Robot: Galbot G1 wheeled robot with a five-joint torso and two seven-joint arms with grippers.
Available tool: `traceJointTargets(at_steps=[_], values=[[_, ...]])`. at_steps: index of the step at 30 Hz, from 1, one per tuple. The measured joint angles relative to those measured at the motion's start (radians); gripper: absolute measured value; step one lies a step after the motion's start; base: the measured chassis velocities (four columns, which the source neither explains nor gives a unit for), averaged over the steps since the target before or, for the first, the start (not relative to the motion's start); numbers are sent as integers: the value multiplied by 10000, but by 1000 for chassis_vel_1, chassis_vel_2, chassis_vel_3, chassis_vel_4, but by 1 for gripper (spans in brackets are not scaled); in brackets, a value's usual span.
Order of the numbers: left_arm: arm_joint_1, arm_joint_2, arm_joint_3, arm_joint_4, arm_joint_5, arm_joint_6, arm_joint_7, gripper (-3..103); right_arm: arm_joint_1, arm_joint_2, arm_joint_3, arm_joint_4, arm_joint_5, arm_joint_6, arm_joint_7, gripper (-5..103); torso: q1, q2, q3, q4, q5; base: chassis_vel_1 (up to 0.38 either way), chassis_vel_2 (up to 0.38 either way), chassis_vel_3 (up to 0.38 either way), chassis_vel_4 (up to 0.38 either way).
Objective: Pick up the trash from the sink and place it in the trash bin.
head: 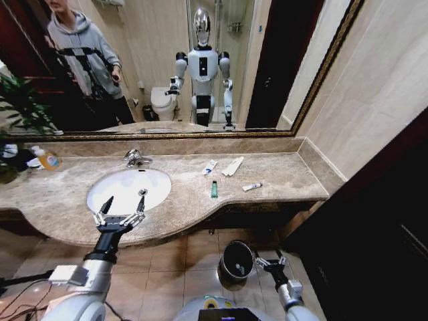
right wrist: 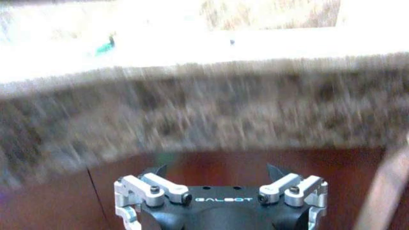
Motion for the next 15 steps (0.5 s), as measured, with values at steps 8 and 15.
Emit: traceJointTargets(at_steps=[8,15], values=[[0,0,0,0,0,0,0,100,-648,-85,106,2830,-104,-670,-40,100,1,0,0,0,-2,0,0,0,0],[-1,0,0,0,0,0,-1,100,-21,89,-94,4393,-493,-1555,-107,100,1,0,1,0,-3,0,0,0,0]])
